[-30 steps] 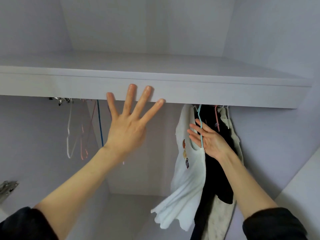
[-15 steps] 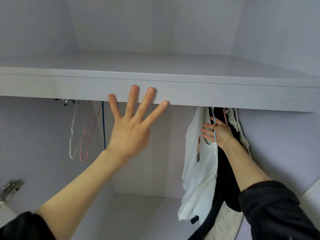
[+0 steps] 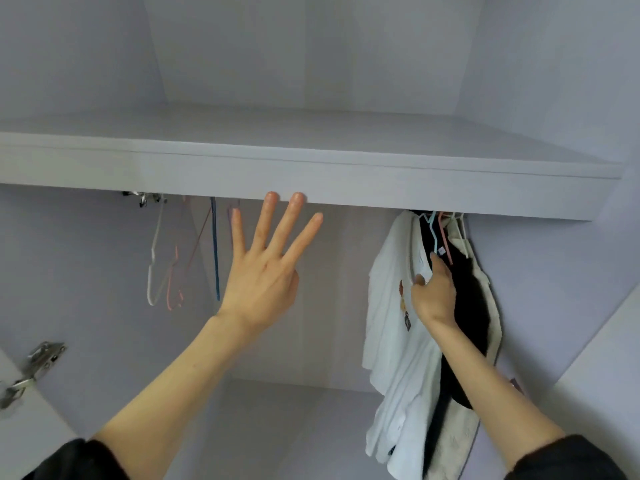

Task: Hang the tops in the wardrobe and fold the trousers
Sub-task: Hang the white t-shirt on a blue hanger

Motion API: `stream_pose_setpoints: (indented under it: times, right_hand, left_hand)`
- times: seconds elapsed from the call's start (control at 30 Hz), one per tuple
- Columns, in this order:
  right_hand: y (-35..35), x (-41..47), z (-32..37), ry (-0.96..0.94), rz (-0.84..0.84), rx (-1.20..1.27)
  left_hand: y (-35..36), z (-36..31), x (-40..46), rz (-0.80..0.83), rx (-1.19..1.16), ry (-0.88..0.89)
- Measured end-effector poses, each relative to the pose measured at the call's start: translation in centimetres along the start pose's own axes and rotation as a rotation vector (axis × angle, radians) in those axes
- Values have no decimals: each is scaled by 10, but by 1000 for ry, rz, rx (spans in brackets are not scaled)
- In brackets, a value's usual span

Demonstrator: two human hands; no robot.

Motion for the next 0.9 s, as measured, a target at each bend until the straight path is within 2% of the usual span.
stream_pose_setpoints:
  times: [0.13,0.3,0.47,0.77,0.9]
  right_hand:
    - [34,-62,8,-136,80,-271]
    - [88,-162,35,-206,462,-333]
    - [160,-271,58,-298,794,-353]
    - [251,-497,112,-542,1255,-331]
    - [293,-606,146,-694,1505,-320]
  left_hand:
    - [1,0,-60,173,-202,-105]
    - [-11,7,-156,349,-555,-350]
    - [-44,21,-288,496,-642,-486]
    - [-175,31,-563,444,-606,-1029]
    - [-238,29,-675,351,-545,-1321]
Point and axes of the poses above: each hand's wrist, its own x-axis towards the middle knuckle, its own y-axis out of the palm, z = x × y, the point moved 1 cm from there along x, towards the middle knuckle, and after that the axes turned 15 degrees about z, right-handed, at the moved point
